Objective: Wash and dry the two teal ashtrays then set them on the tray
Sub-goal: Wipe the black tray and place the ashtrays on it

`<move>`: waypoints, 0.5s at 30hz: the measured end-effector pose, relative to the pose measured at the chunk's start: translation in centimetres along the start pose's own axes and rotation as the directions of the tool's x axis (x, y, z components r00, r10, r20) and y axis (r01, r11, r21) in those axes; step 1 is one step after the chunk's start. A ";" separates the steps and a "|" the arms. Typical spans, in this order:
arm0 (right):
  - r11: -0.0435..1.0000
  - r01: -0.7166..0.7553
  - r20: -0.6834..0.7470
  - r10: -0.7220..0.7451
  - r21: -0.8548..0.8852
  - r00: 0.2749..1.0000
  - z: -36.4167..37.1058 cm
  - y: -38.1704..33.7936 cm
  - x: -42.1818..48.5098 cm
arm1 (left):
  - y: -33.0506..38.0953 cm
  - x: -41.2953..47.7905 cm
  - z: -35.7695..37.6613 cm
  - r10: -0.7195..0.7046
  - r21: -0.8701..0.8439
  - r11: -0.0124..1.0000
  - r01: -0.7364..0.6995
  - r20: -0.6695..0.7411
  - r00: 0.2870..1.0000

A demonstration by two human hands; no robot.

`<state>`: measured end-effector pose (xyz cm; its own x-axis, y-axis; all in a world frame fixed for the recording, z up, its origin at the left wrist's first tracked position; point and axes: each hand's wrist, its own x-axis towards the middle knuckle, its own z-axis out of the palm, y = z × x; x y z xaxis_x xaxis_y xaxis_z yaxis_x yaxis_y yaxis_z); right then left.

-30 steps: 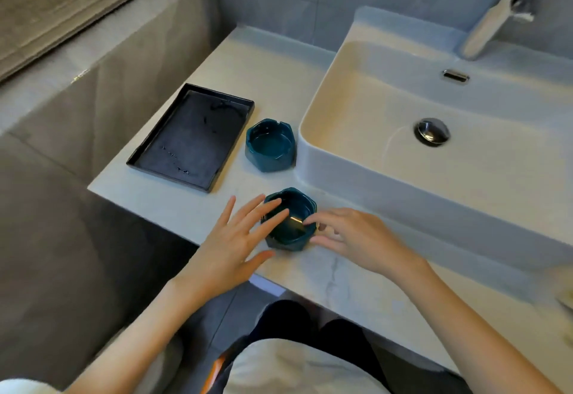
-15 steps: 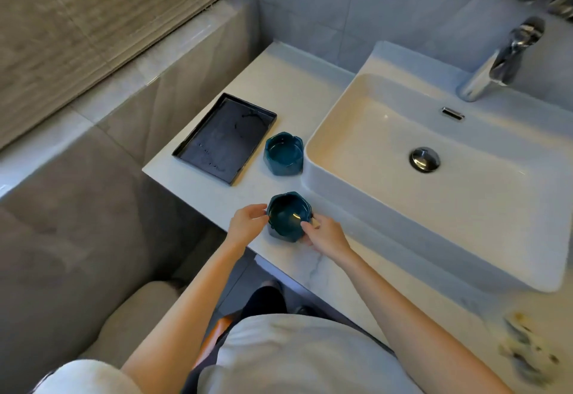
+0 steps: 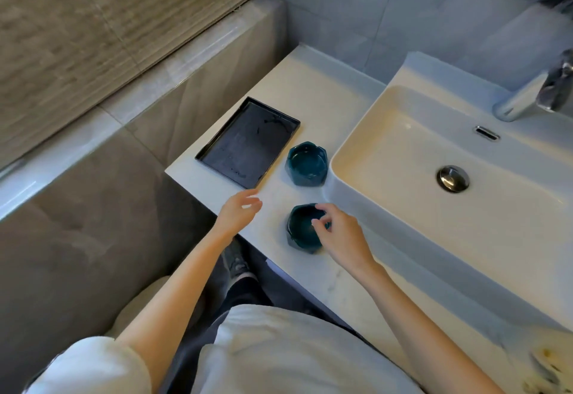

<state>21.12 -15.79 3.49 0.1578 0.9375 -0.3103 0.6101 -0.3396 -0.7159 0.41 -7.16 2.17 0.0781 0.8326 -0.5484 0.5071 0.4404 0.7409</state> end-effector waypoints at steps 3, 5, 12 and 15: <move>0.997 0.072 -0.015 -0.072 0.033 0.997 0.9 -3.8 2.7 | 0.3 2.7 -4.2 -0.003 0.034 0.999 0.006 -0.080 0.997; 0.993 0.100 -0.029 -0.098 0.059 0.995 1.7 -6.2 5.6 | 0.2 4.8 -6.8 -0.050 0.044 0.998 0.054 -0.091 0.995; 0.999 0.048 -0.128 -0.051 -0.024 0.991 4.9 -11.0 19.9 | -1.0 10.2 -12.2 -0.290 -0.038 0.954 0.297 0.124 0.949; 0.995 -0.018 -0.125 0.005 -0.098 0.992 5.8 -11.2 25.2 | -1.9 12.4 -13.8 -0.348 -0.020 0.933 0.359 0.204 0.915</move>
<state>13.73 11.22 0.04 0.2566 0.9379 -0.2336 0.6807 -0.3469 -0.6452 -11.41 6.91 -0.68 0.0704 0.5402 -0.8386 0.4841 0.7166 0.5022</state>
